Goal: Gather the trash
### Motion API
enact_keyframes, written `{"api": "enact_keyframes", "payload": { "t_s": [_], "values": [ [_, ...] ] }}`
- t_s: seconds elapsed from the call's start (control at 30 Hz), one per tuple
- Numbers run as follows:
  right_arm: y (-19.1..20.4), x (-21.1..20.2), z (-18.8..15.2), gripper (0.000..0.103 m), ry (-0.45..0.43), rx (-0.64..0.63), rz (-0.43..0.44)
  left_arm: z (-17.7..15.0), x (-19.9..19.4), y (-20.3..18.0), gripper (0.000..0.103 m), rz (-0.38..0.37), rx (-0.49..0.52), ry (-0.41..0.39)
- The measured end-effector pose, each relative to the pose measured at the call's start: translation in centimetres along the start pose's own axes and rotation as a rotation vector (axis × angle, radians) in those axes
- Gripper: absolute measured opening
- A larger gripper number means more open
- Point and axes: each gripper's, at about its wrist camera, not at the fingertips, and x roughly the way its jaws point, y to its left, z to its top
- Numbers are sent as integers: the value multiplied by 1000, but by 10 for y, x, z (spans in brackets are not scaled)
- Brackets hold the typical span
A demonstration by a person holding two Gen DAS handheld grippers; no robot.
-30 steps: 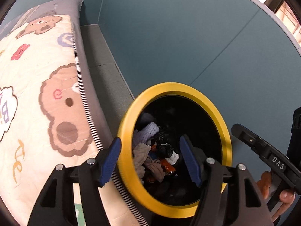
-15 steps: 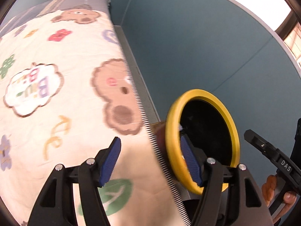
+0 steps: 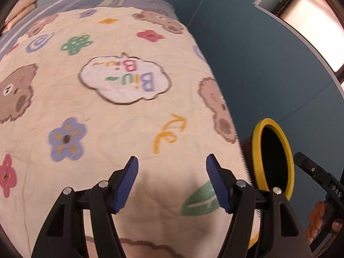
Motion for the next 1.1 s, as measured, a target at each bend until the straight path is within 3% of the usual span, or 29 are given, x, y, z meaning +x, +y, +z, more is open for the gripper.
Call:
{"api": "enact_keyframes", "payload": {
  "t_s": [0.3,0.63,0.8,0.93,1.03,1.1],
  "values": [
    [62,31,-15,40,72,-67,65,-23,-24,68,62,84,-70,-10],
    [123,59,-46,54,114,-146,106,-44,-53,121,66,141,-120,-60],
    [150,55,-57,72,52,-179,82,-49,-77,133,84,157,-124,-157],
    [166,32,-62,93,-83,-181,67,-53,-105,137,91,156,-129,-284],
    [167,10,-63,95,-209,-159,78,-56,-126,134,95,169,-119,-375],
    [165,-2,-64,95,-297,-144,80,-59,-141,126,95,217,-72,-427]
  ]
}}
